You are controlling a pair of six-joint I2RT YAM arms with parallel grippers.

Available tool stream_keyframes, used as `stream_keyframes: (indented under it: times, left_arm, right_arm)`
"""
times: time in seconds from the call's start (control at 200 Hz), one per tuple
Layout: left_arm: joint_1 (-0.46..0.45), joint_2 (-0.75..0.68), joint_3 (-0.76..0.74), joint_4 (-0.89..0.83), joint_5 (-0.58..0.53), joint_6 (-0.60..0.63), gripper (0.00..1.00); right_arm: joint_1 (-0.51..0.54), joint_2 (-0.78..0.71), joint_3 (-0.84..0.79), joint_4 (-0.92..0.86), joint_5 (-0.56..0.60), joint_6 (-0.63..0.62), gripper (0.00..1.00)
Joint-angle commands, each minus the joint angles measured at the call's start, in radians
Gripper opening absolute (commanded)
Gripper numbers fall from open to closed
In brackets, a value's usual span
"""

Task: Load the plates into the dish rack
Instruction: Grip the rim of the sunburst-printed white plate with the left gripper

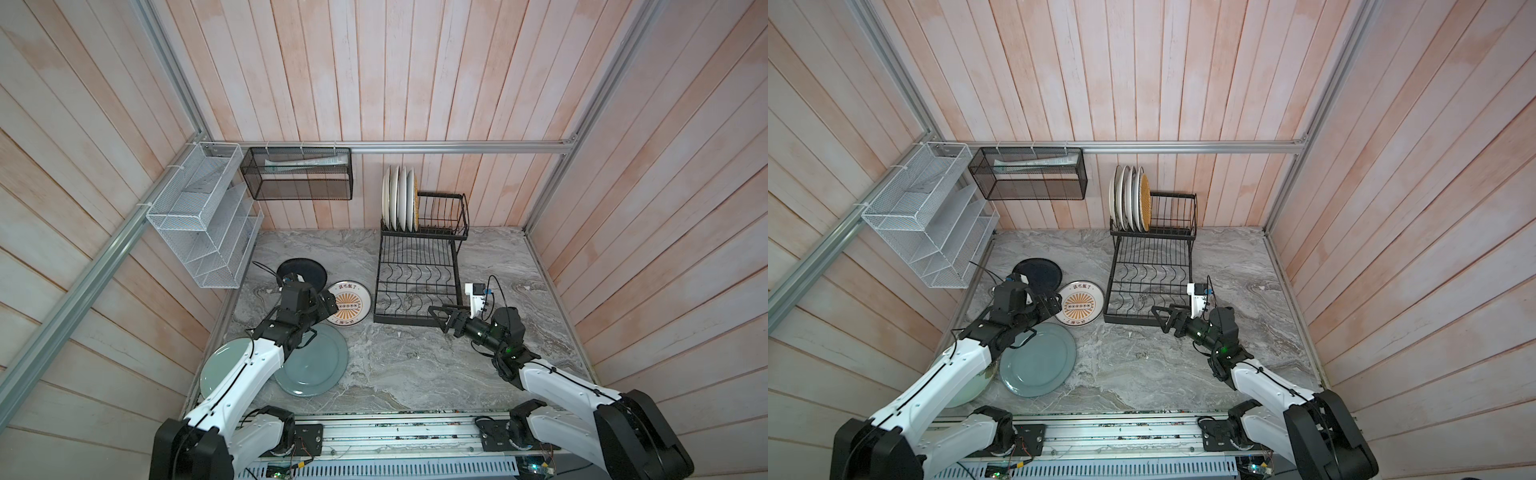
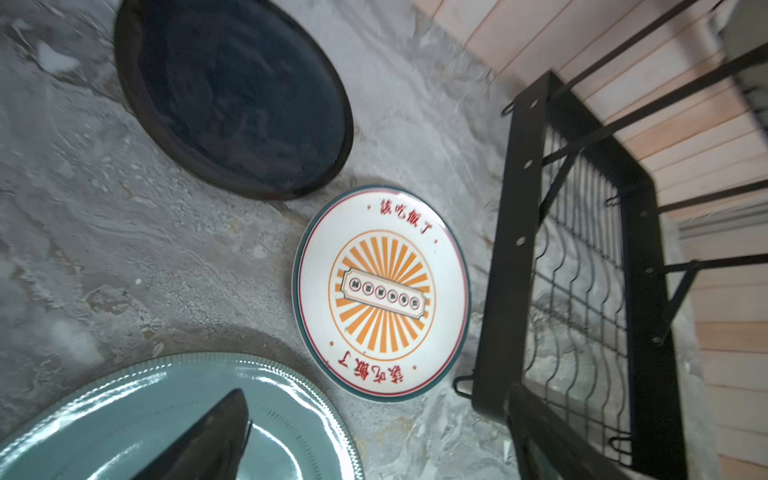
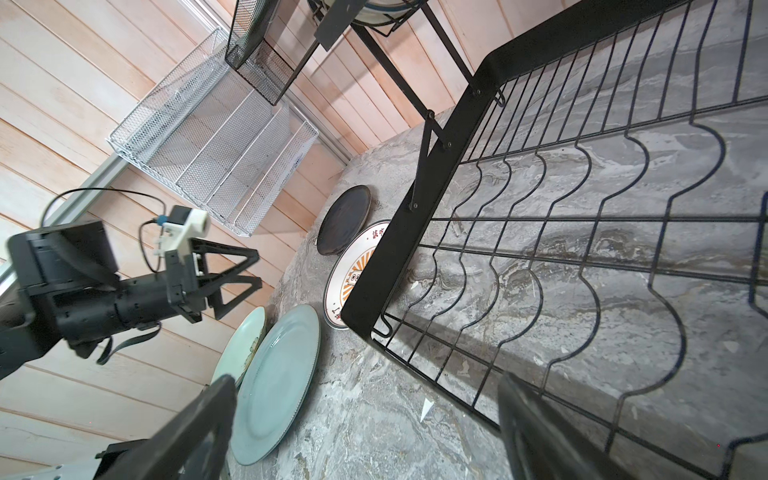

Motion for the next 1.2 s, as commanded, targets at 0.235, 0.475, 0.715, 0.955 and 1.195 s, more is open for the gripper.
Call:
stream_keyframes:
  times: [0.235,0.475,0.715,0.955,1.195]
  left_arm:
    - [0.133,0.317,0.146,0.083,0.285,0.204,0.82]
    - [0.186,0.463,0.222,0.065,0.359,0.266,0.77]
    - [0.222,0.564,0.254,0.046,0.408,0.321,0.76]
    - [0.259,0.63,0.255,0.089,0.516,0.34,0.72]
    - [0.296,0.714,0.265,0.117,0.644,0.342,0.63]
  right_arm:
    - [0.007,-0.028,0.029,-0.003,-0.018,-0.024,0.98]
    - [0.007,-0.027,0.032,0.011,-0.043,-0.024,0.98]
    - [0.008,-0.028,0.032,0.015,-0.049,-0.02,0.98]
    - [0.009,-0.025,0.031,0.018,-0.052,-0.018,0.98]
    - [0.009,-0.026,0.03,0.023,-0.052,-0.016,0.98]
